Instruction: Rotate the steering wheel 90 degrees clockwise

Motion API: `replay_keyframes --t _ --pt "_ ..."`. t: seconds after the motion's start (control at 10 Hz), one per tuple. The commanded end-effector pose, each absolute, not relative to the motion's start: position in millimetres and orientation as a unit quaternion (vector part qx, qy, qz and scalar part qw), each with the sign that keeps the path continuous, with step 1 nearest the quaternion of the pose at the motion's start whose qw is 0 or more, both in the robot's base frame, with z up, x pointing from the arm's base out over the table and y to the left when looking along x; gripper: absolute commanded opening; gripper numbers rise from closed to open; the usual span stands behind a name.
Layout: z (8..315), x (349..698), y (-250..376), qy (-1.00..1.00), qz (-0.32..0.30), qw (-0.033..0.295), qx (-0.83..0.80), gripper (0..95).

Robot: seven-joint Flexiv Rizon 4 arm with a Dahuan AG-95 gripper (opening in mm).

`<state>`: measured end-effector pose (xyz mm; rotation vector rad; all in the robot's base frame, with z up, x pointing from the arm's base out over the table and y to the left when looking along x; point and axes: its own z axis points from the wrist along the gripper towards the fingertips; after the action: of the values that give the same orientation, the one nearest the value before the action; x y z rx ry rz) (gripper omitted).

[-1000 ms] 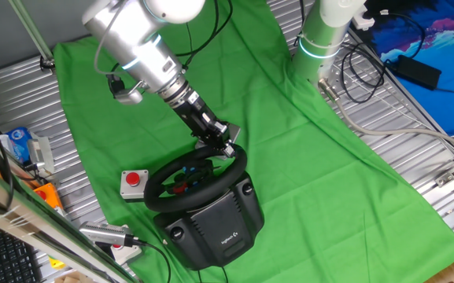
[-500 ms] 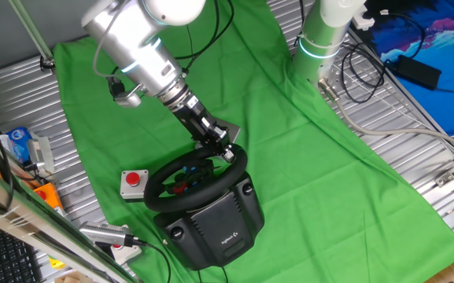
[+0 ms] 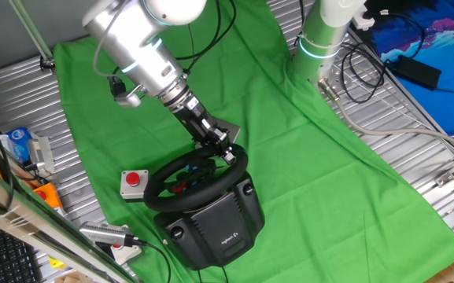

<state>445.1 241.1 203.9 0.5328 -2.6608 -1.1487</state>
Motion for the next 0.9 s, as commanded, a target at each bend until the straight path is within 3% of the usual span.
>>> replay_keyframes --t 0.1,0.9 --pt "206 447 246 -0.899 -0.39 0.097 0.174 0.0" --pt "221 465 262 -0.9 -0.397 0.104 0.145 0.0"
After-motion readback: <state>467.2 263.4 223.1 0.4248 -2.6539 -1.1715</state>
